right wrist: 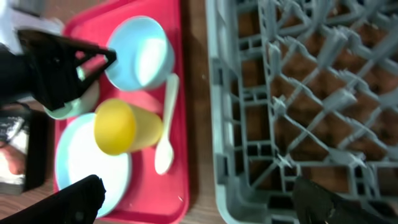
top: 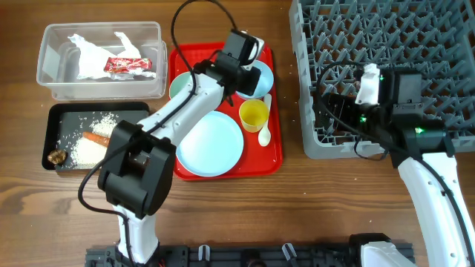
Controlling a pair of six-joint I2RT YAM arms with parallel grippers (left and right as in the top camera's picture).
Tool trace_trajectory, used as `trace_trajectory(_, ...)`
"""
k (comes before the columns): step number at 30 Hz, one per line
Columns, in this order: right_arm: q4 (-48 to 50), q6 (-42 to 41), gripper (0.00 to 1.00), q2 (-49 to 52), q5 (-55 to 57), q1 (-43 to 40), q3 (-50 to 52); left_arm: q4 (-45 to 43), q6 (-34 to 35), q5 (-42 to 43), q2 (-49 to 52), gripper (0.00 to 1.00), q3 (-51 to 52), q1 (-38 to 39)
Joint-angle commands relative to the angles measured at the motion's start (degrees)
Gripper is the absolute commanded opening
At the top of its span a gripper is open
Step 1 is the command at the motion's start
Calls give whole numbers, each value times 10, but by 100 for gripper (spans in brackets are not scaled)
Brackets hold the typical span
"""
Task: Sort waste into correct bins and load items into the dishwasher rack
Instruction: 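Carry the emptied bowl with the left gripper onto the red tray, then grasp the light blue bowl on the red tray with the right gripper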
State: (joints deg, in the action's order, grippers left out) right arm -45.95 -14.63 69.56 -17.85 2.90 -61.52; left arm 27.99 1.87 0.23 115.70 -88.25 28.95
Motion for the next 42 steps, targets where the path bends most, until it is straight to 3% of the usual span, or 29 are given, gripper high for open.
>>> trace_trajectory(1, 14, -6, 100, 7, -42, -1, -47, 47, 103, -12, -78, 57, -21, -50)
trace_trajectory(7, 16, 2, 100, 82, -26, 24, -180, 123, 123, 3, -214, 77, -21, -108)
trace_trajectory(9, 18, 12, 100, 149, -12, 52, -238, 137, 123, 3, -250, 90, -21, -122)
trace_trajectory(11, 16, 17, 100, 210, -8, 76, -282, 146, 123, 3, -268, 95, -21, -131)
trace_trajectory(17, 14, 6, 100, 397, 37, 142, -348, 195, 123, 3, -279, 100, -21, -159)
trace_trajectory(23, 60, -13, 98, 495, 60, 146, -348, 225, 123, 3, -278, 100, -21, -160)
trace_trajectory(27, 77, 8, 79, 538, 61, 155, -347, 232, 123, 1, -278, 100, -21, -160)
trace_trajectory(33, 89, 9, 58, 579, 78, 169, -345, 233, 123, 1, -278, 100, -21, -160)
trace_trajectory(34, 90, 8, 49, 580, 78, 169, -345, 233, 123, 1, -278, 100, -21, -160)
trace_trajectory(42, 90, -23, 4, 580, 123, 169, -345, 233, 123, 1, -278, 100, -21, -160)
